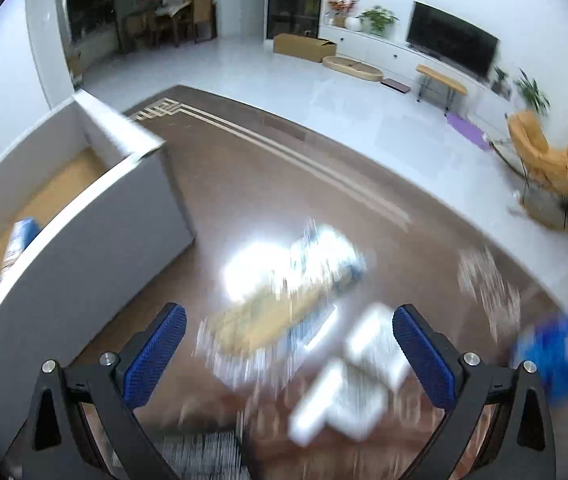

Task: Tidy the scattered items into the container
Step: 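Gather the cotton swab pack and white tube with the right tool, then move the open right tool over the cotton swab pack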

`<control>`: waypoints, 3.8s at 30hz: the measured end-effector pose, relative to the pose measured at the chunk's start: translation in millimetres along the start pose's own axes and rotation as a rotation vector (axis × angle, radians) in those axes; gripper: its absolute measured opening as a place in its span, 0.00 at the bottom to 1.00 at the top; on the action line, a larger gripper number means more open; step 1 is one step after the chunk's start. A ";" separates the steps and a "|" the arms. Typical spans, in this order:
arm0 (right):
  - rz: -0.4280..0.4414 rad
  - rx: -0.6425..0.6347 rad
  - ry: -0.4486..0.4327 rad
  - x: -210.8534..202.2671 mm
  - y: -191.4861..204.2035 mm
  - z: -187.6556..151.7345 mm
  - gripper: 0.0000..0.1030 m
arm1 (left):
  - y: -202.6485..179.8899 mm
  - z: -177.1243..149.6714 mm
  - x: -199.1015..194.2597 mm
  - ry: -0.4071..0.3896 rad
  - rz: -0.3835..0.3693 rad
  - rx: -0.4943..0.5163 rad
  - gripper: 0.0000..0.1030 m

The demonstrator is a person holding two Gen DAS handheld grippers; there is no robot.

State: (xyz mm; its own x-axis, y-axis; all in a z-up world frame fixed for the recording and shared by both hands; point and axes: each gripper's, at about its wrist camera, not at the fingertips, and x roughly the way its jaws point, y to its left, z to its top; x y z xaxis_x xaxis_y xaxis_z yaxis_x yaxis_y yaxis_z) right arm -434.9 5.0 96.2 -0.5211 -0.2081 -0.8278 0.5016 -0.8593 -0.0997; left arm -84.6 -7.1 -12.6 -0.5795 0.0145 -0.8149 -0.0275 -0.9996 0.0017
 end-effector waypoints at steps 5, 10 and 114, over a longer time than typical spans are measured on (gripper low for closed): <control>-0.021 -0.020 0.062 58.4 -3.6 23.4 0.95 | -1.3 0.1 -0.9 0.003 -0.005 0.007 1.00; -0.026 0.201 0.094 69.1 -58.8 -3.3 0.84 | -1.5 0.2 -1.1 0.003 -0.005 0.007 1.00; -0.130 0.458 0.006 -197.0 -19.2 -384.8 1.00 | -5.4 -6.6 -5.8 -0.010 -0.082 0.079 1.00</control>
State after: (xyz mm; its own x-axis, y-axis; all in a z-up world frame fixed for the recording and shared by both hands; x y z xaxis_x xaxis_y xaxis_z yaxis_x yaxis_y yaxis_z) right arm -76.1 242.3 48.7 -0.5543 -0.0840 -0.8280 0.0761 -0.9958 0.0500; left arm -75.7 -2.0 -11.7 -0.5803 0.0972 -0.8086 -0.1396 -0.9900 -0.0188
